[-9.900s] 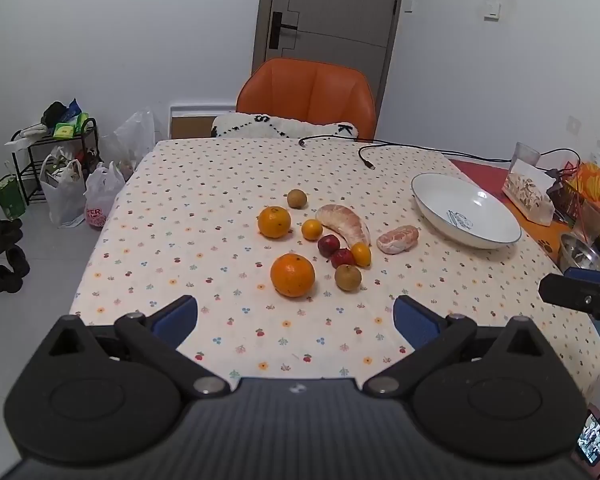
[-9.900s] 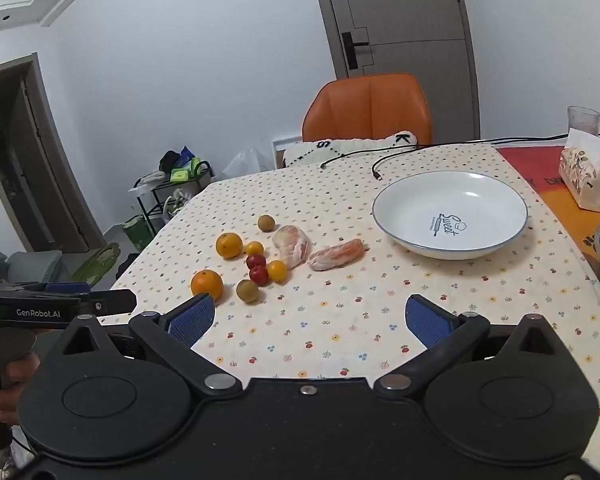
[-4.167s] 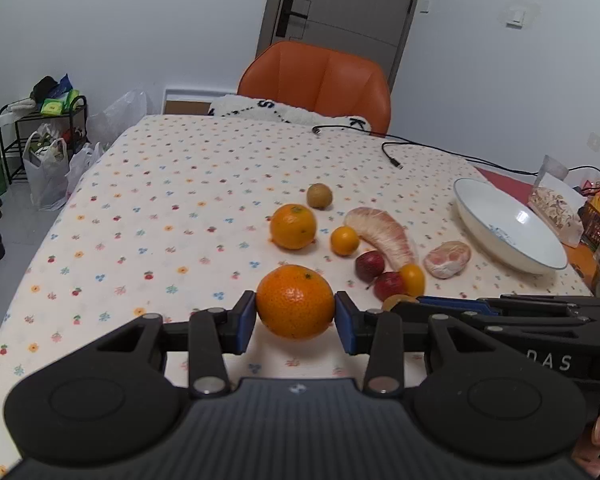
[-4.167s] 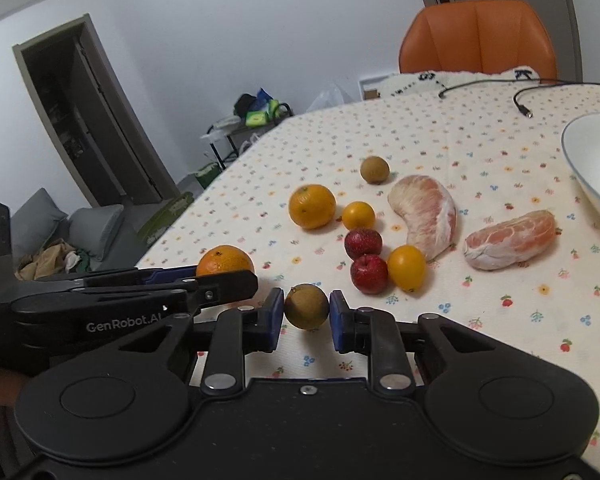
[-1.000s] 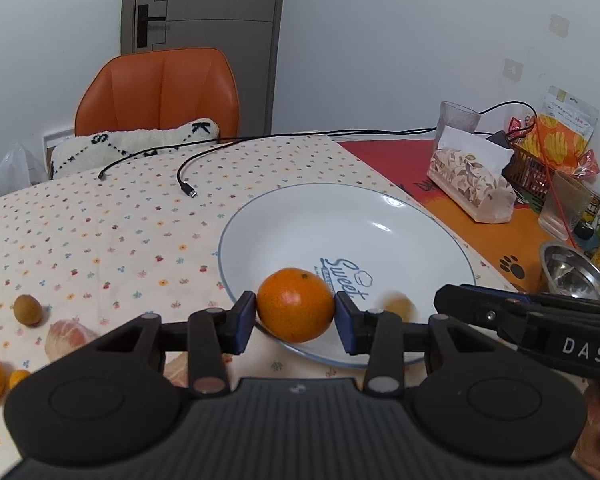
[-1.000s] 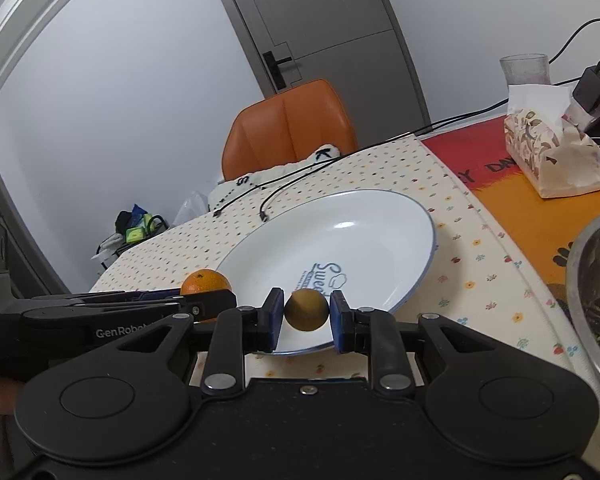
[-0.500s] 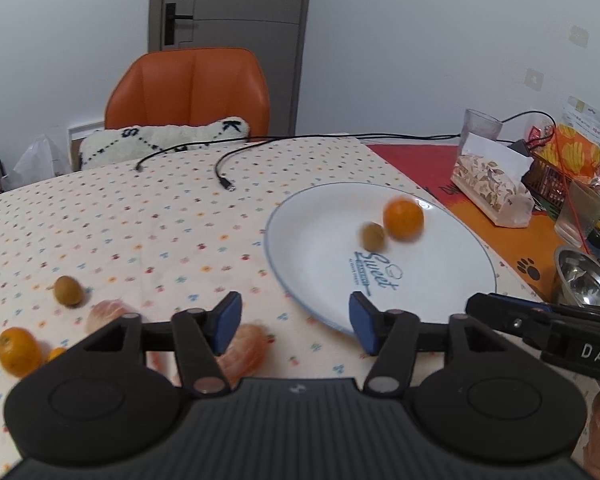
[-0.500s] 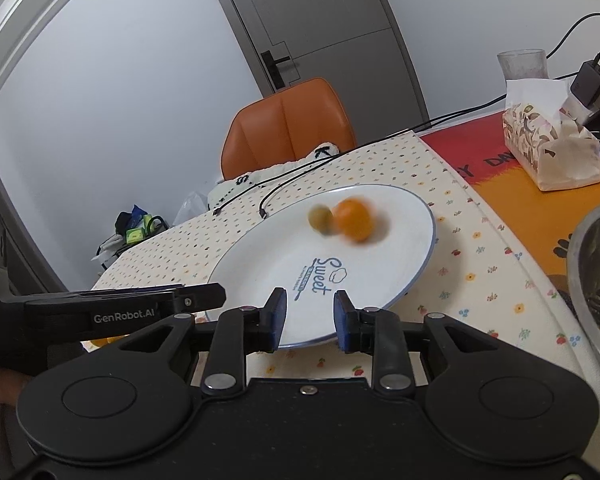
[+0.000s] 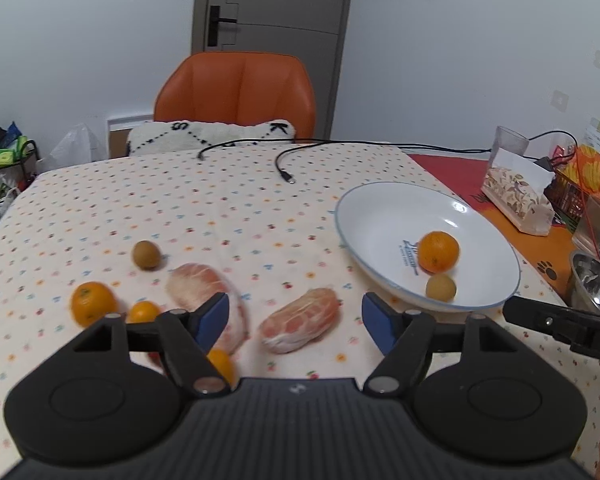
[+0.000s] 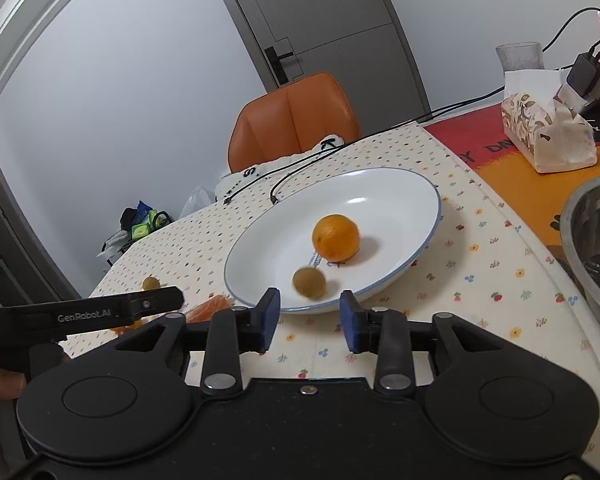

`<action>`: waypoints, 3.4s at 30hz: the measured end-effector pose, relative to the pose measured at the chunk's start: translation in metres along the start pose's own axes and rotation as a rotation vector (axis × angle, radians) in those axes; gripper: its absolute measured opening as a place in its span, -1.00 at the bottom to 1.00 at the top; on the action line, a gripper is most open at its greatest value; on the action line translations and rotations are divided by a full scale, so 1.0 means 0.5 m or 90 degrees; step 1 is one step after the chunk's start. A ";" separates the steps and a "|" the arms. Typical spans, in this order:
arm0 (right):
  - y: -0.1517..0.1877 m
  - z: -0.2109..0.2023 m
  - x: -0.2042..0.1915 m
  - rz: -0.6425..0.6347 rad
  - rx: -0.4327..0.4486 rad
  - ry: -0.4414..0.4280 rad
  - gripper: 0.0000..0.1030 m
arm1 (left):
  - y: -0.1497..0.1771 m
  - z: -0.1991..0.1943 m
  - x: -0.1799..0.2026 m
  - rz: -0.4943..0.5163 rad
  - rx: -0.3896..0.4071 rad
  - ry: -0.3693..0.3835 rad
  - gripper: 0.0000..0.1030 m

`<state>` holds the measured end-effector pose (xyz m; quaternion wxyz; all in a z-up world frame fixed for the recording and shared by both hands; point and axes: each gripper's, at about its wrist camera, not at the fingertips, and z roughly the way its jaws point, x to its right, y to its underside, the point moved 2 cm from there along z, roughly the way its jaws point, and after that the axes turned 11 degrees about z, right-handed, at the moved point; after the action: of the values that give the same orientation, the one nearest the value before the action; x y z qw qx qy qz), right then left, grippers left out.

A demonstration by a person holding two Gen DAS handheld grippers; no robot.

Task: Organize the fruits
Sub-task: 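Move both open grippers from the plate back toward the remaining fruits, then grasp a red plum with the left gripper while the right gripper grasps a pink pomelo segment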

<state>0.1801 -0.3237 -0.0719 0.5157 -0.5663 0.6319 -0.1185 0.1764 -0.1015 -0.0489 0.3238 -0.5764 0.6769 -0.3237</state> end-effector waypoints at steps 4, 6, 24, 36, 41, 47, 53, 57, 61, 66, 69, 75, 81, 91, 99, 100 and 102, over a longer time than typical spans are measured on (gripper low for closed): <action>0.008 -0.004 -0.012 -0.007 -0.003 -0.003 -0.20 | 0.010 -0.016 -0.017 -0.005 0.002 -0.012 0.53; 0.010 -0.006 -0.018 -0.010 -0.002 -0.005 -0.10 | 0.017 -0.024 -0.025 -0.004 0.003 -0.017 0.57; 0.039 -0.005 -0.098 -0.048 -0.003 -0.032 1.00 | 0.072 -0.070 -0.098 -0.033 0.003 -0.039 0.70; 0.064 0.029 -0.141 -0.062 -0.042 -0.045 1.00 | 0.101 -0.071 -0.122 -0.047 0.012 -0.035 0.61; 0.076 0.042 -0.157 -0.073 -0.052 -0.051 1.00 | 0.110 -0.056 -0.128 -0.056 0.006 -0.021 0.18; 0.085 0.064 -0.170 -0.072 -0.064 -0.062 0.93 | 0.117 -0.032 -0.135 -0.066 -0.004 -0.007 -0.17; 0.093 0.093 -0.184 -0.087 -0.088 -0.059 0.63 | 0.121 -0.015 -0.141 -0.068 -0.010 0.004 -0.25; 0.092 0.113 -0.187 -0.084 -0.094 -0.049 0.54 | 0.120 -0.008 -0.145 -0.067 -0.004 0.010 -0.25; 0.093 0.132 -0.195 -0.089 -0.099 -0.045 0.49 | 0.122 -0.005 -0.151 -0.070 -0.002 0.023 -0.43; 0.099 0.160 -0.214 -0.107 -0.105 -0.035 0.37 | 0.124 -0.007 -0.166 -0.078 -0.006 0.032 -0.57; 0.102 0.178 -0.220 -0.108 -0.112 -0.030 0.25 | 0.125 -0.011 -0.176 -0.081 -0.007 0.029 -0.57; 0.104 0.205 -0.230 -0.117 -0.115 -0.017 0.16 | 0.126 -0.020 -0.201 -0.093 -0.003 0.020 -0.57; 0.100 0.222 -0.243 -0.128 -0.114 -0.007 0.18 | 0.127 -0.024 -0.219 -0.100 -0.002 0.013 -0.57; 0.104 0.241 -0.259 -0.169 -0.108 0.012 0.21 | 0.130 -0.026 -0.229 -0.105 -0.003 0.011 -0.57; 0.111 0.226 -0.255 -0.209 -0.101 0.039 0.00 | 0.135 -0.031 -0.227 -0.108 0.000 0.008 -0.57; 0.111 0.222 -0.253 -0.209 -0.102 0.040 -0.05 | 0.135 -0.032 -0.227 -0.108 0.001 0.007 -0.57; 0.108 0.215 -0.249 -0.205 -0.103 0.043 -0.17 | 0.136 -0.033 -0.228 -0.109 0.002 0.005 -0.57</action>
<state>0.2109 -0.1546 -0.0944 0.4215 -0.6954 0.5575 -0.1668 0.1385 0.0208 -0.0871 0.2933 -0.6304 0.6261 -0.3530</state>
